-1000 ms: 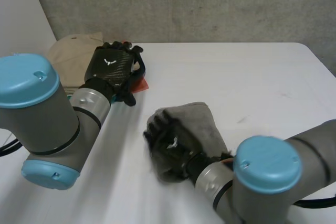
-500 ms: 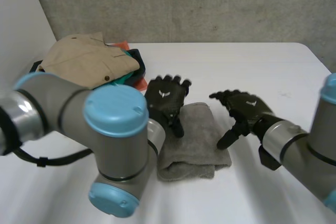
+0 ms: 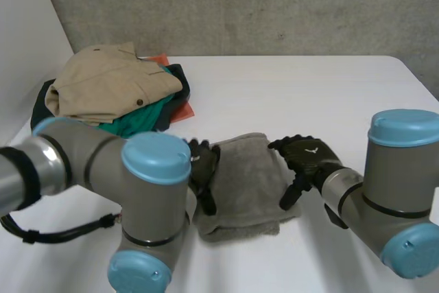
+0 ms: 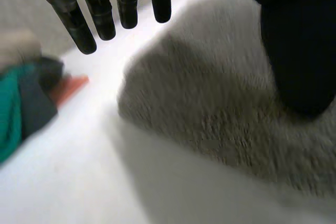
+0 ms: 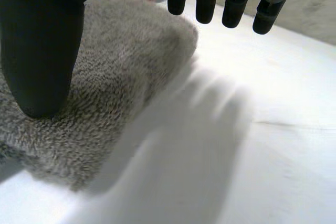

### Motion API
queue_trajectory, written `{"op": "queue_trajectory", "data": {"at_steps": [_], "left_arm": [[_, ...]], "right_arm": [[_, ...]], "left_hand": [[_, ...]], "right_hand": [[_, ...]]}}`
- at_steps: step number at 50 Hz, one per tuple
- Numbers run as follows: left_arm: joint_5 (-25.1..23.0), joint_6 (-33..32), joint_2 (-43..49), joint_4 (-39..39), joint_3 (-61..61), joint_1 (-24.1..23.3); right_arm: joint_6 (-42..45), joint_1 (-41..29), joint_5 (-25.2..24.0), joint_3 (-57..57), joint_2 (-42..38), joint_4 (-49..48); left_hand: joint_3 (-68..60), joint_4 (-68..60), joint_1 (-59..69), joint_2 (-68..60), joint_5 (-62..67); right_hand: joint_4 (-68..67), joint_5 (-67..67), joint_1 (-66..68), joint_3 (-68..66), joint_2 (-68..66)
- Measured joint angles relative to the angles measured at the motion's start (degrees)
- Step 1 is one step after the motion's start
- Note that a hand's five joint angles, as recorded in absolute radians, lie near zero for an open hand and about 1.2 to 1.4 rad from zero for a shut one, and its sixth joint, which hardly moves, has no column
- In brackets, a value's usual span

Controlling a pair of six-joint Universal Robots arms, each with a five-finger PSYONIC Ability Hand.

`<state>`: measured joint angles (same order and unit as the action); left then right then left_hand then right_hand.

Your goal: Fold the laundry.

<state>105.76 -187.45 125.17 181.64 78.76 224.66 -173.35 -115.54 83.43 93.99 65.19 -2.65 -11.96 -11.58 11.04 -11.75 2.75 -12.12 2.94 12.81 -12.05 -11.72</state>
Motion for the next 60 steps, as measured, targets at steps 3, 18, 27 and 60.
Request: {"op": "queue_trajectory", "data": {"at_steps": [3,18,27,60], "left_arm": [[-2.69,-0.24,-3.31,0.44,-0.72,0.56],[-35.35,0.09,-10.60,1.30,-1.67,7.20],[-43.30,0.31,-11.45,0.99,-1.56,7.24],[-42.26,0.42,-12.25,1.09,-1.46,7.36]], "right_arm": [[-0.03,0.13,1.85,2.38,2.71,-0.27],[-15.33,-0.16,0.58,12.04,5.29,-1.46],[-20.35,-1.26,-2.38,12.21,2.73,-5.00],[-20.47,1.59,-0.70,-2.32,-4.78,-12.07]], "left_hand": [[0.00,0.00,0.00,0.00,0.00],[0.00,0.00,0.00,0.00,0.00],[0.00,0.00,0.00,0.00,0.00],[0.00,0.00,0.00,0.00,0.04]], "right_hand": [[0.03,-0.03,-0.09,0.00,0.00],[0.10,-0.03,-0.09,0.11,0.00],[0.06,-0.03,-0.10,0.06,0.00],[-56.27,49.96,44.51,-52.20,-52.53]]}}
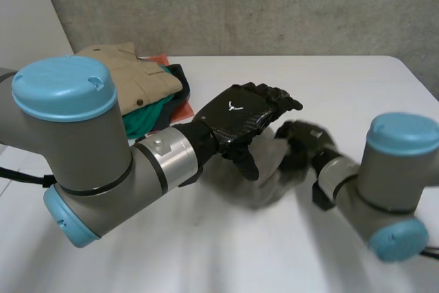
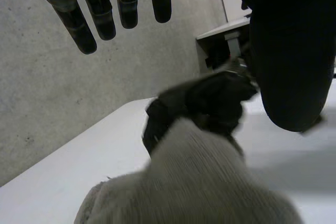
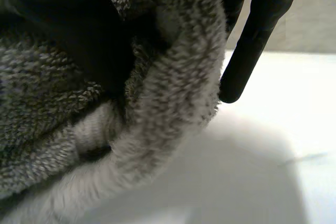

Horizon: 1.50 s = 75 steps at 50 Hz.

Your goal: Fold the laundry.

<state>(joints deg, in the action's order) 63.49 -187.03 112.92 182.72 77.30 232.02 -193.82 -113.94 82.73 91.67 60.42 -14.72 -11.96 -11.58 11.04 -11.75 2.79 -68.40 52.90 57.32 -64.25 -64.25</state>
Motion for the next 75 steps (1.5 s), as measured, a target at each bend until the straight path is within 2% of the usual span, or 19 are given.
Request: {"op": "queue_trajectory", "data": {"at_steps": [5,12,16,25,31,37,43,44,45,46,48,51,57,62,66,70,75], "left_arm": [[0.05,0.00,-0.41,0.05,-0.17,0.10],[0.44,0.12,-2.25,0.16,-0.72,0.23],[1.03,0.18,-2.83,0.18,-1.04,0.22],[3.11,0.53,-3.66,0.18,-2.60,0.10],[3.23,0.71,-3.48,0.18,-2.81,-0.15],[3.18,1.35,-3.21,0.20,-2.80,-0.25],[3.13,1.83,-3.03,0.25,-2.77,-0.25],[3.13,1.86,-3.00,0.26,-2.77,-0.26],[3.13,1.88,-2.97,0.26,-2.77,-0.26],[3.13,1.88,-2.95,0.26,-2.77,-0.26],[3.13,1.88,-2.87,0.27,-2.76,-0.26],[3.12,1.87,-2.79,0.27,-2.76,-0.26],[3.13,1.88,-2.79,0.27,-2.75,-0.22],[3.13,1.92,-2.90,0.26,-2.70,-0.11],[3.13,1.93,-3.05,0.26,-2.68,-0.04],[3.13,1.93,-3.27,0.26,-2.68,0.04],[3.31,1.88,-4.04,0.30,-2.72,0.26]], "right_arm": [[-0.12,4.32,2.42,-6.87,-4.00,0.06],[-0.19,11.80,8.27,-21.95,-13.50,0.43],[-0.23,13.90,9.68,-27.22,-16.57,0.53],[-0.72,22.28,14.68,-49.40,-29.28,3.38],[-0.81,26.16,15.27,-61.28,-36.51,7.52],[-0.72,29.41,14.65,-68.55,-40.90,8.87],[-0.65,31.04,10.97,-71.35,-42.82,8.75],[-0.63,31.11,10.45,-71.41,-42.96,8.75],[-0.55,31.19,9.74,-71.41,-43.13,8.79],[-0.48,31.22,9.34,-71.34,-43.20,8.88],[0.09,31.28,8.49,-70.80,-43.15,9.45],[2.04,31.32,8.19,-69.37,-42.43,10.74],[9.27,32.00,10.70,-64.54,-38.77,12.10],[19.28,33.22,17.91,-57.09,-32.25,10.02],[25.35,33.46,21.42,-50.93,-26.21,5.23],[29.79,33.43,22.51,-44.94,-19.72,-0.88],[34.17,32.76,21.63,-37.28,-11.38,-9.51]], "left_hand": [[0.00,0.00,0.00,0.00,-0.04],[0.00,0.00,0.00,0.00,-0.04],[0.00,0.00,0.00,0.00,-0.04],[0.00,0.00,0.00,0.00,-0.04],[0.00,0.00,0.00,0.00,-0.05],[0.00,0.00,0.00,0.00,-0.04],[0.00,0.00,0.00,0.00,-0.04],[0.00,0.00,0.00,0.00,-0.04],[0.00,0.00,0.00,0.00,-0.04],[0.00,0.00,0.00,0.00,-0.04],[0.00,0.00,0.00,0.00,0.00],[0.00,0.00,0.00,0.00,-0.04],[0.00,0.00,0.00,0.00,-0.04],[0.00,0.00,0.00,0.00,-0.04],[0.00,0.00,0.00,0.00,-0.04],[0.00,0.00,0.00,0.00,-0.05],[0.00,0.00,0.00,0.00,-0.04]], "right_hand": [[0.00,0.00,0.76,0.00,0.00],[-0.15,0.00,0.81,-0.45,0.00],[-0.15,0.00,0.81,-0.67,0.00],[-0.16,0.00,0.81,-1.27,0.00],[-0.21,0.00,0.81,-1.27,0.00],[-0.21,0.00,0.81,-1.28,0.00],[-0.21,0.00,0.81,-1.28,0.00],[1.17,-0.14,0.66,-1.07,0.17],[10.38,-7.69,-7.53,7.84,9.07],[14.94,-13.39,-13.24,12.43,15.06],[37.47,-36.38,-33.65,34.83,37.11],[54.27,-49.28,-44.06,50.47,51.41],[56.43,-50.19,-44.54,52.37,52.67],[56.43,-50.20,-44.54,52.37,52.67],[56.43,-50.20,-44.54,52.37,52.67],[56.43,-50.19,-44.54,52.37,52.67],[56.43,-50.19,-44.54,52.37,52.68]]}}
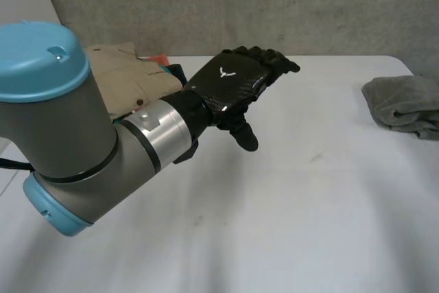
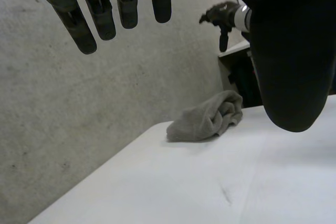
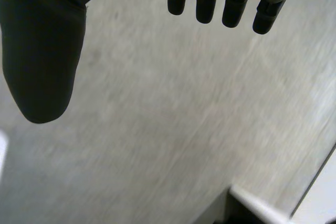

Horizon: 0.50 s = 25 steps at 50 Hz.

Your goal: Fold the laundry.

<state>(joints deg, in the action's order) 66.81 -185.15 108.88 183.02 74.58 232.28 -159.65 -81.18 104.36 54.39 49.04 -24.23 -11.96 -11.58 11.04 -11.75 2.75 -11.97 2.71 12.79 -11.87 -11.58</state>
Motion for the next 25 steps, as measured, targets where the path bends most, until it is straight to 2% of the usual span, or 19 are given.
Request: {"op": "queue_trajectory", "data": {"at_steps": [5,10,13,15,16,20,25], "left_arm": [[1.77,-0.03,-1.91,0.19,-0.14,1.16],[8.36,-0.31,-4.26,1.31,-0.90,5.32],[13.78,-1.03,-5.19,2.52,-1.79,10.39],[15.42,-1.89,-4.97,2.96,-2.31,13.05],[16.57,-3.14,-4.25,3.31,-2.84,15.81],[17.08,-9.20,0.16,3.78,-4.61,22.51],[15.59,-19.05,8.13,4.07,-7.25,28.27]], "right_arm": [[2.97,-2.84,-3.31,6.89,6.79,-5.12],[5.75,-9.22,-14.08,17.04,13.45,-6.72],[8.21,-12.90,-23.23,24.88,18.17,-5.96],[9.83,-14.13,-27.17,28.69,20.57,-5.16],[11.64,-15.18,-30.78,32.40,22.96,-4.12],[16.72,-17.53,-36.75,41.01,28.13,-0.68],[21.20,-20.92,-38.48,48.26,31.26,3.55]], "left_hand": [[0.00,0.00,0.00,0.00,0.04],[0.00,0.00,0.00,0.00,0.00],[0.00,0.00,0.00,0.00,0.00],[0.00,0.00,0.00,0.00,0.00],[0.00,0.00,0.00,0.00,0.00],[0.00,0.00,0.00,0.00,0.01],[0.00,0.00,0.00,0.00,0.00]], "right_hand": [[0.00,0.00,0.00,0.00,0.00],[0.00,0.00,0.00,0.00,0.00],[0.00,0.00,0.00,0.00,0.00],[0.00,0.00,0.00,0.07,0.00],[0.00,0.00,0.00,0.10,0.00],[0.00,0.00,0.00,0.10,0.00],[0.00,0.00,0.00,0.10,0.00]]}}
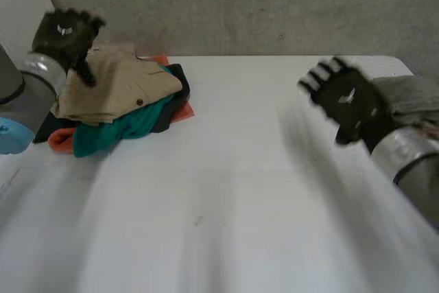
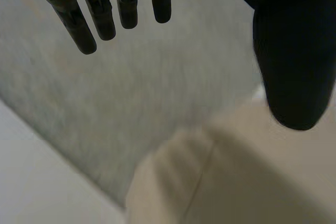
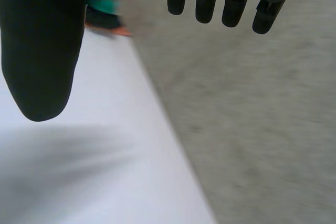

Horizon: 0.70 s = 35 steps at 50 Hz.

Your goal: Fold the laundry.

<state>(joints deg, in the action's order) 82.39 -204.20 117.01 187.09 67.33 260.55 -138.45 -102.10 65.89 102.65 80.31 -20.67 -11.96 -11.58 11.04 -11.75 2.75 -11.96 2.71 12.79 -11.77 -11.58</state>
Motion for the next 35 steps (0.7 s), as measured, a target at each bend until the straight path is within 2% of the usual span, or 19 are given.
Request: {"op": "queue_trajectory", "data": {"at_steps": [1,2,4,9,10,11,12,14,15,17,19,27,31,35], "left_arm": [[-0.62,-3.50,3.27,0.27,-1.18,1.58],[-0.62,-3.50,3.27,0.27,-1.18,1.58],[-2.07,-8.40,9.36,1.06,-3.33,3.76],[-6.04,-11.23,16.33,2.44,-5.86,6.06],[-6.97,-11.30,17.38,2.75,-6.33,6.43],[-7.70,-11.27,18.20,3.04,-6.74,6.69],[-8.30,-11.20,18.85,3.31,-7.11,6.88],[-9.02,-10.87,19.63,3.81,-7.64,6.96],[-9.27,-10.51,19.87,4.17,-7.82,6.79],[-9.25,-9.78,19.56,4.78,-7.88,6.27],[-8.84,-8.20,17.66,5.87,-7.39,5.07],[-7.23,1.45,2.46,14.66,-1.09,-0.85],[-7.74,7.90,-6.34,19.11,2.67,-6.23],[-9.68,14.00,-11.13,20.78,5.22,-12.23]], "right_arm": [[1.06,-1.32,0.17,2.16,0.50,1.38],[1.06,-1.32,0.17,2.16,0.50,1.38],[1.86,-2.87,0.92,4.90,0.71,2.91],[1.76,-3.90,2.59,7.66,0.31,3.91],[1.65,-3.91,2.85,7.93,0.20,3.91],[1.56,-3.89,3.02,8.05,0.13,3.88],[1.48,-3.86,3.17,8.13,0.07,3.83],[1.37,-3.78,3.36,8.17,-0.02,3.68],[1.31,-3.72,3.46,8.14,-0.05,3.56],[1.26,-3.65,3.61,8.05,-0.08,3.40],[1.22,-3.58,3.85,7.88,-0.09,3.23],[0.53,-3.48,5.33,7.15,0.03,3.00],[-1.49,-2.90,7.08,6.14,0.66,2.97],[-4.93,-0.88,9.83,4.66,2.38,2.96]], "left_hand": [[0.00,0.00,0.00,0.00,0.00],[0.00,0.00,0.00,0.00,0.00],[0.00,0.00,0.00,0.00,0.00],[-1.02,-1.14,1.74,-1.39,0.80],[-10.86,-10.15,12.39,-10.95,9.39],[-10.86,-10.15,12.39,-10.95,9.39],[-23.62,-24.16,25.51,-25.14,22.52],[-38.88,-38.48,35.36,-39.38,35.54],[-50.52,-50.93,43.20,-51.11,47.60],[-52.27,-53.21,44.98,-53.19,49.84],[-55.81,-56.73,51.40,-56.33,53.53],[-55.94,-56.96,52.94,-56.45,54.19],[-56.11,-56.96,53.32,-56.63,54.19],[-56.12,-56.97,53.35,-56.65,54.19]], "right_hand": [[0.00,0.00,0.00,0.00,0.00],[0.00,0.00,0.00,0.00,0.00],[0.00,0.00,0.00,0.00,0.00],[0.00,0.00,0.00,0.00,0.00],[0.00,0.00,0.00,0.00,0.00],[0.00,0.00,0.00,0.00,0.00],[0.00,0.00,0.00,0.00,0.00],[0.00,0.00,0.00,0.00,0.00],[0.00,0.00,0.00,0.00,0.00],[0.00,0.00,0.00,0.00,0.00],[0.00,0.00,0.00,0.00,0.00],[0.00,0.00,0.00,0.00,0.00],[0.00,0.00,0.00,0.00,0.00],[0.00,0.00,0.00,0.00,0.00]]}}
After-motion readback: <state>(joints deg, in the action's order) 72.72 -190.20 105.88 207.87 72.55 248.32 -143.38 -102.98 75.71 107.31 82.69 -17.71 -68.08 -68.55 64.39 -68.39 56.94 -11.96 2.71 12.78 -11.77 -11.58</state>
